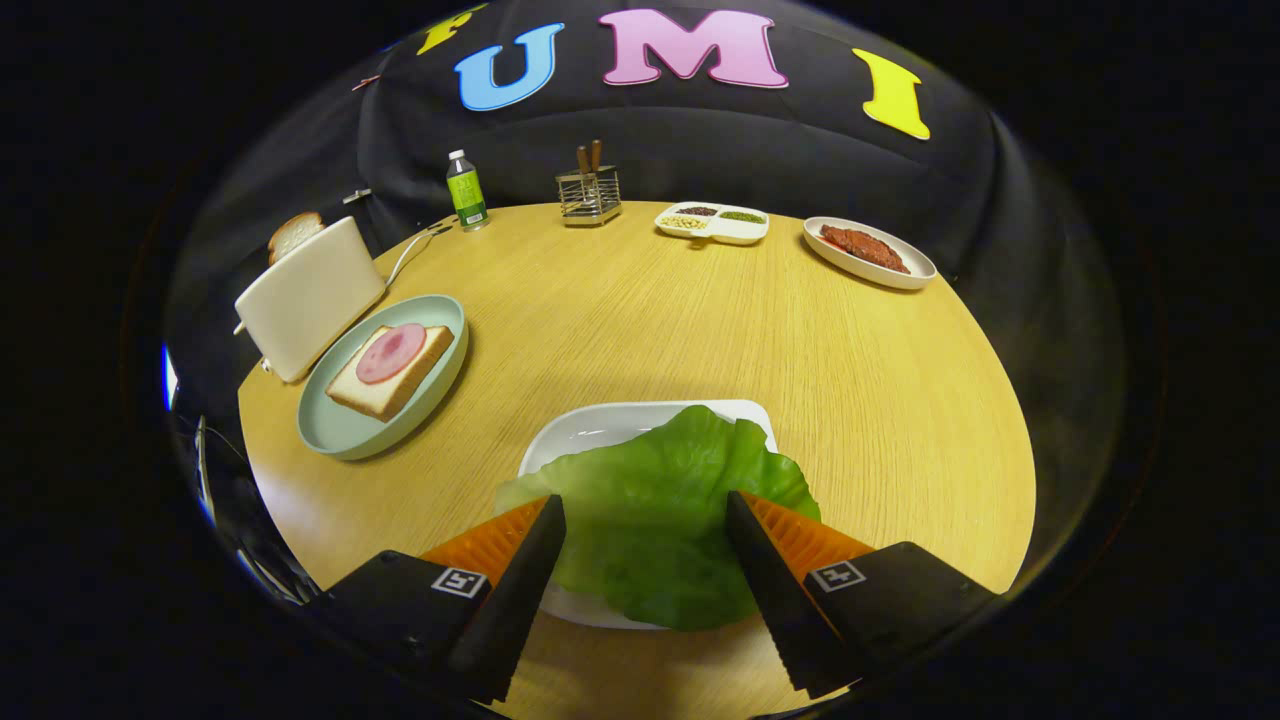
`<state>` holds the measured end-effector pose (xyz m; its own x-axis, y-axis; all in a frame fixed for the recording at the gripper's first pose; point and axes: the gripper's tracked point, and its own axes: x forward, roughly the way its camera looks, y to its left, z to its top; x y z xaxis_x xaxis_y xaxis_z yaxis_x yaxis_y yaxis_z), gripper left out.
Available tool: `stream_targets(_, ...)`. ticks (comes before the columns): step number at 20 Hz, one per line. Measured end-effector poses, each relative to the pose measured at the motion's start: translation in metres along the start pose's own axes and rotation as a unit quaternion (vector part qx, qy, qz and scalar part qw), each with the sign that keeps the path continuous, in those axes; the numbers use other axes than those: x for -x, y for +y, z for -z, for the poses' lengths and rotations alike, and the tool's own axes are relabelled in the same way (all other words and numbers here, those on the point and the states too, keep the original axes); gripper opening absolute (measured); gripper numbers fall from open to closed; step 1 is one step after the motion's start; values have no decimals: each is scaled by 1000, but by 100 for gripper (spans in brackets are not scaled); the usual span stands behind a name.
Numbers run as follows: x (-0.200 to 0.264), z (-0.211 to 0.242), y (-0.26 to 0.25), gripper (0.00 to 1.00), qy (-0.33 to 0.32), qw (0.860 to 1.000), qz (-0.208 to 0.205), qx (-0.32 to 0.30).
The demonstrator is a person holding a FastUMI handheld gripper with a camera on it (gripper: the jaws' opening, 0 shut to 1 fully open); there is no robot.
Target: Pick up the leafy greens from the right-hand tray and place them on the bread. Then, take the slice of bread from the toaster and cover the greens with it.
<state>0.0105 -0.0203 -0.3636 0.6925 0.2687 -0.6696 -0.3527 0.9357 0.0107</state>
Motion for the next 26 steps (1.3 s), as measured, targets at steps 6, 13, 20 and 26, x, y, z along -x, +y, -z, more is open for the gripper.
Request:
stream_targets(6, -4, 1, 1, 95, -3, 1000, -8, 4)
stream_targets(13, -4, 1, 2, 36, -2, 1000, -10, 3)
stream_targets(20, -3, 0, -1, 7, 8, 999, -28, -26)
stream_targets(26, 10, -6, 0, 5, 18, 999, -32, -38)
